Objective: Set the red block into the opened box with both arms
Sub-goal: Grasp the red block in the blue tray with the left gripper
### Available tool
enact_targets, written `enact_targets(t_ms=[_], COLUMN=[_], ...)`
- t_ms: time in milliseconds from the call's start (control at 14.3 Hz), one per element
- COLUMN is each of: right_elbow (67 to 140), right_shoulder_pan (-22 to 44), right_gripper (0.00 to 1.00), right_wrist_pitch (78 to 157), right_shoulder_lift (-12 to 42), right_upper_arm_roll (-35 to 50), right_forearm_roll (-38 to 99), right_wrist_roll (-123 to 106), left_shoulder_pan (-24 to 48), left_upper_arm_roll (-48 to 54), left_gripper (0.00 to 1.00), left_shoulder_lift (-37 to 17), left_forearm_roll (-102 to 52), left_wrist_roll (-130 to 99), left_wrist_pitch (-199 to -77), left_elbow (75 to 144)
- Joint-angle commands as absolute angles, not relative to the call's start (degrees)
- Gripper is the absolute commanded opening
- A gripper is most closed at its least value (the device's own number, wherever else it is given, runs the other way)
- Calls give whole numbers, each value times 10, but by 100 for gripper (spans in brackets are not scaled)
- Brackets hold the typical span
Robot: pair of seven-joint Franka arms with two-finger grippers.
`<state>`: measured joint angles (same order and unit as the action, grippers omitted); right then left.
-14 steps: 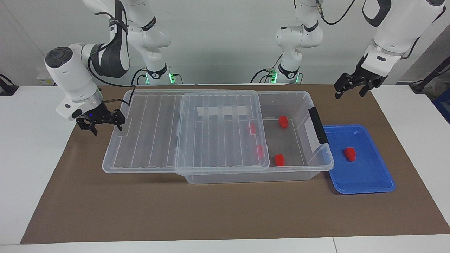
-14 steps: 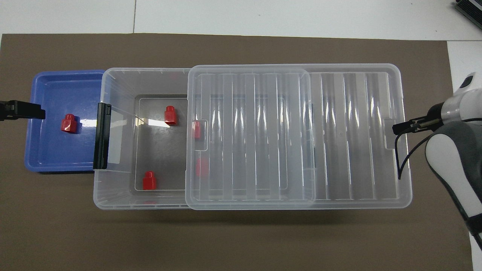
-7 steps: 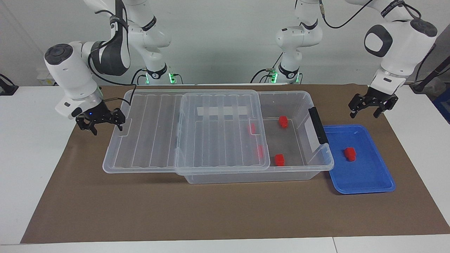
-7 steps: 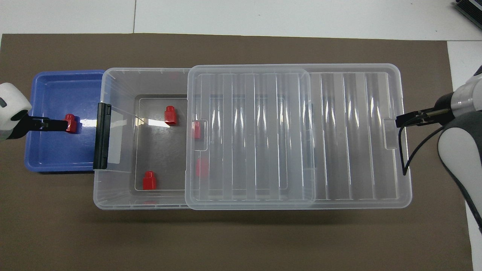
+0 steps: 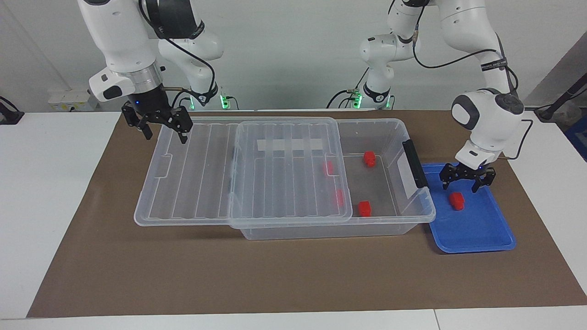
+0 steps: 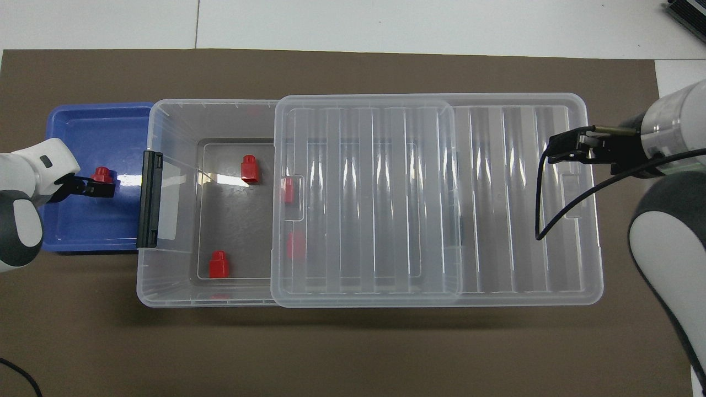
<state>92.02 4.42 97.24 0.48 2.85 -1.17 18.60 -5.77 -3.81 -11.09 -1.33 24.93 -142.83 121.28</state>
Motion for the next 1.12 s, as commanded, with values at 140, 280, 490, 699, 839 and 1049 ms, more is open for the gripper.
enact_targets(t_ms=[140,280,490,699,839,1049], right_elbow=[964,972,969,969,959,910], right_shoulder_pan=[33,23,10,0,-1,-6], right_gripper=[100,100,100,100,100,100], right_wrist_pitch=[962,963,964,964,957,935], right_shoulder_lift=[-30,-33,-33,-32,-26,3], right_upper_arm_roll=[28,24,23,23,23,21], right_forearm_roll=[-15,-15,-10,-6,-10,-11], right_wrist_roll=[172,132,123,120,119,108], left_shoulder_pan=[-72,-67,-62,-62,-62,-62], left_upper_arm_roll=[-34,-34,-33,-33,-33,-33], left_gripper=[100,100,100,95,91,90], left_shoulder_lift=[-143,-143,-144,-145,-145,-146], left_forearm_roll=[-12,-12,-11,-11,-11,-11], left_wrist_roll=[206,186,166,167,170,174], left_wrist_pitch=[-1459,-1458,-1458,-1458,-1458,-1458], left_elbow=[1215,1214,1213,1210,1209,1207])
